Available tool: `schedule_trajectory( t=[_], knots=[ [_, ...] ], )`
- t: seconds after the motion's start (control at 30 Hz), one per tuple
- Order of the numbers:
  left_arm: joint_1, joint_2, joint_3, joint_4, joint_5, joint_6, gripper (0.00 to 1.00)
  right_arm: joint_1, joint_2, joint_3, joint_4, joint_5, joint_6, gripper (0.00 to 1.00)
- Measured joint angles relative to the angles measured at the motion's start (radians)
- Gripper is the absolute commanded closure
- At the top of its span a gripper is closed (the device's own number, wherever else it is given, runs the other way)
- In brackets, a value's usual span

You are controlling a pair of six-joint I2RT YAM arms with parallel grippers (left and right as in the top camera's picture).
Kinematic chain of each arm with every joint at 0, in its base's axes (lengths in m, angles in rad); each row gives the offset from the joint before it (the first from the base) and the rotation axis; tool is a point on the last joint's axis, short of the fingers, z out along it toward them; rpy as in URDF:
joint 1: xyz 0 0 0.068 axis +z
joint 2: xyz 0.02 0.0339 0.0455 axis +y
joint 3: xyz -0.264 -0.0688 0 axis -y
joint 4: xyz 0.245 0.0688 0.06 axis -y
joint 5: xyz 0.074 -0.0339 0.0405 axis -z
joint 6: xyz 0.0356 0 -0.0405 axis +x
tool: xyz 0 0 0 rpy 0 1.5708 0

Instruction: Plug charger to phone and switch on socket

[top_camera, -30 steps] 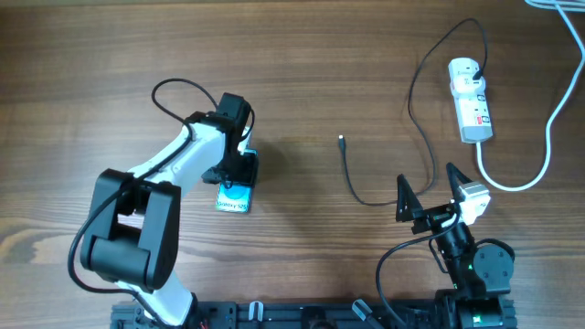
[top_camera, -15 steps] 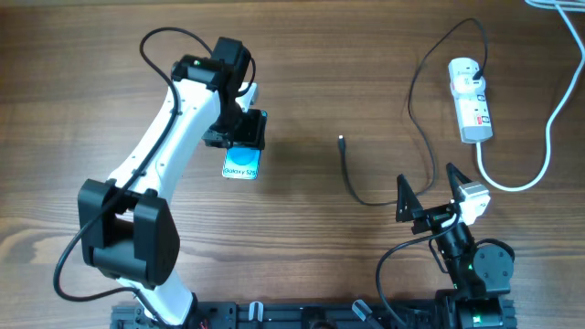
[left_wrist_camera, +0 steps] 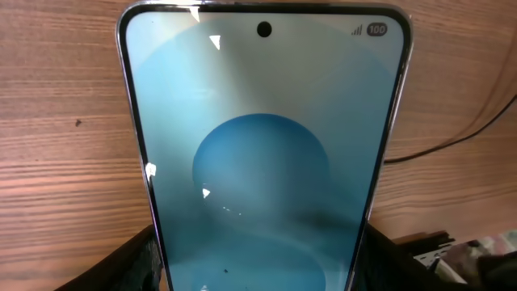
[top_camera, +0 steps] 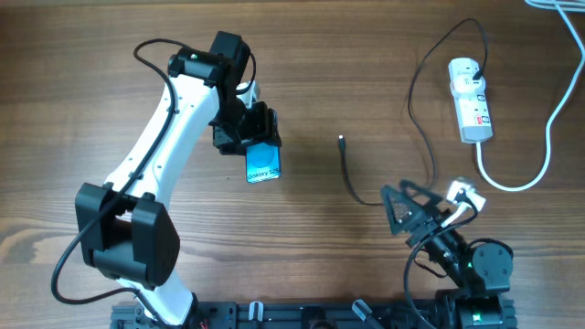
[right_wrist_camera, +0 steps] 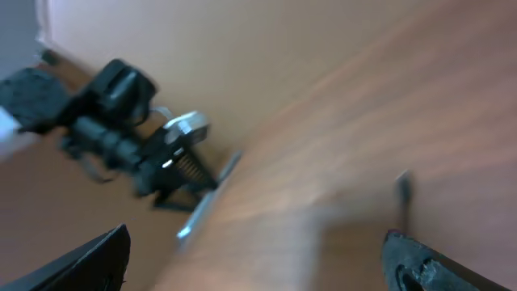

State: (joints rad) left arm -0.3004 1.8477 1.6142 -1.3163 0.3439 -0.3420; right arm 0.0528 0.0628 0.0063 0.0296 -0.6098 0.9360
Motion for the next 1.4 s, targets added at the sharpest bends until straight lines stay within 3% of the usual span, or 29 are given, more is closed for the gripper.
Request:
schedule_trajectory(
  t=[0.1,0.23,0.3,0.43,0.63,0.7,0.77,0.87,0.93,1.23,1.27,1.3,1.4],
  knots=[
    [0.000,0.000,0.000,0.000,0.003,-0.016,0.51,0.000,0.006,0.000,-0.001,-0.087,0.048,0.01],
    [0.000,0.000,0.000,0.000,0.013,-0.017,0.51,0.000,0.060,0.013,-0.069,-0.101,-0.110,0.01],
    [0.000,0.000,0.000,0.000,0.025,-0.019,0.51,0.000,0.195,0.095,-0.187,-0.067,-0.225,0.01],
    [0.000,0.000,0.004,0.002,0.036,-0.035,0.53,0.001,0.637,0.433,-0.378,0.031,-0.476,0.00],
    [0.006,0.000,0.005,0.081,0.045,-0.139,0.53,0.010,1.194,0.785,-0.620,0.038,-0.618,0.00],
    [0.029,0.000,0.005,0.098,0.047,-0.181,0.53,0.010,1.259,0.789,-0.608,0.025,-0.627,0.03],
    [0.047,0.000,0.005,0.100,0.047,-0.200,0.53,0.044,1.300,0.793,-0.491,0.044,-0.646,0.17],
    [0.060,0.000,0.005,0.113,0.047,-0.203,0.53,0.169,1.326,0.794,-0.447,0.245,-0.643,0.21],
    [0.063,0.000,0.005,0.122,0.047,-0.204,0.52,0.216,1.391,0.799,-0.372,0.320,-0.634,0.30],
    [0.063,0.000,0.005,0.124,0.047,-0.211,0.51,0.307,1.724,0.922,-0.259,0.421,-0.598,0.35],
    [0.063,0.000,0.005,0.123,0.047,-0.211,0.51,0.307,1.738,0.926,-0.244,0.434,-0.597,0.38],
    [0.063,0.000,0.005,0.123,0.047,-0.211,0.51,0.307,1.748,0.929,-0.228,0.447,-0.597,0.48],
    [0.063,0.000,0.005,0.123,0.047,-0.211,0.51,0.307,1.772,0.940,-0.198,0.477,-0.597,0.56]
  ],
)
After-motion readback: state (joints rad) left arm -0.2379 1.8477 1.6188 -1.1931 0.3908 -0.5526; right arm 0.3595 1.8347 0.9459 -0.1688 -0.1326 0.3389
